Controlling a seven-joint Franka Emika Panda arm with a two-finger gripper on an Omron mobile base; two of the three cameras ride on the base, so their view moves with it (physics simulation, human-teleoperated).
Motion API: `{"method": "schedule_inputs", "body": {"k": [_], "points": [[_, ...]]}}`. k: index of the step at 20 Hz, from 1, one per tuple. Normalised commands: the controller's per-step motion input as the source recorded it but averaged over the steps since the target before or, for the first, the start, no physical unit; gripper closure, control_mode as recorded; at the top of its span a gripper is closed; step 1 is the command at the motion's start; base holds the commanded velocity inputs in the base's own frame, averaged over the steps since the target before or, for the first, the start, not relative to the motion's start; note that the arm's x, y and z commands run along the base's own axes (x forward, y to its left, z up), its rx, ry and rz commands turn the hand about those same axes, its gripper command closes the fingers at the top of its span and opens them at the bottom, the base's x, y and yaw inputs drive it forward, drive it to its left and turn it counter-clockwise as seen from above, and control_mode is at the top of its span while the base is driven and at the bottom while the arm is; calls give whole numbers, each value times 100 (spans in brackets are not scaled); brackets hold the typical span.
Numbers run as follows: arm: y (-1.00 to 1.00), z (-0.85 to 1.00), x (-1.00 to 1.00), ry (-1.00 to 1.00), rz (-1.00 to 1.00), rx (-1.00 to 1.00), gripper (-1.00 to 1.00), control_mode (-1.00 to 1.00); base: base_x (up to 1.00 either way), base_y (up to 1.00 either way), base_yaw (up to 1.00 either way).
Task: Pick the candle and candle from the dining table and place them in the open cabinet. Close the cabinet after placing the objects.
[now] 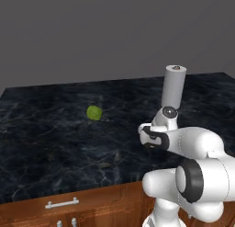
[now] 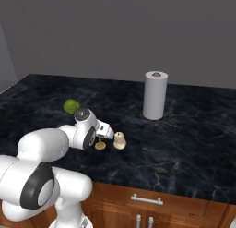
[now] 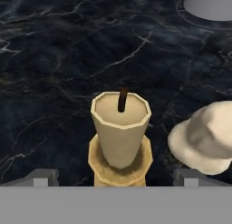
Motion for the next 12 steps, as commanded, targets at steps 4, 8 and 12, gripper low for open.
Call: {"method": "schedule_inputs", "body": {"k": [4,8,12], "points": [[0,0,7,-9,5,0,-100,-100,0,0,0],[0,0,7,-3,5,0,-100,-100,0,0,0],[0,-16,1,0,5,0,-100,-100,0,0,0]]}}
